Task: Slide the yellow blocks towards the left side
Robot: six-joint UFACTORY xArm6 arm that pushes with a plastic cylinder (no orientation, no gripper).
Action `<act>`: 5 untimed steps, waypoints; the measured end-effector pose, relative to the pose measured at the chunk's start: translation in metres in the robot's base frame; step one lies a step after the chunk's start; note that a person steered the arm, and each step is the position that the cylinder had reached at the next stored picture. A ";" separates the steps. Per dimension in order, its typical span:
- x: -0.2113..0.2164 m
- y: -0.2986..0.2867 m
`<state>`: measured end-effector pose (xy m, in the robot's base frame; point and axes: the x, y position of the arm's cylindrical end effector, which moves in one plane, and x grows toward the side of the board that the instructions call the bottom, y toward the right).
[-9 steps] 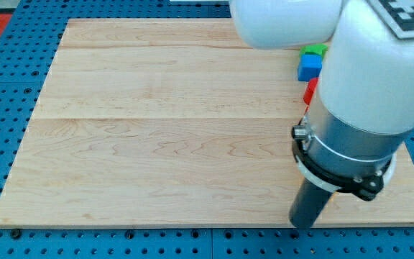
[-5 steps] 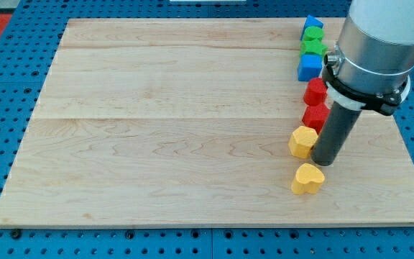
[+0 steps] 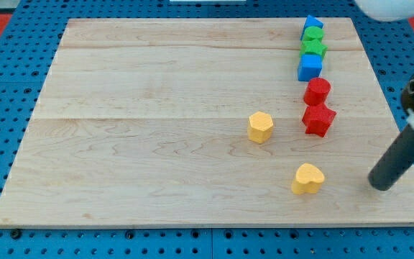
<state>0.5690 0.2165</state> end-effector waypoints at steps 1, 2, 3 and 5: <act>-0.002 -0.068; -0.033 -0.081; -0.088 -0.093; -0.188 -0.083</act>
<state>0.3808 0.1334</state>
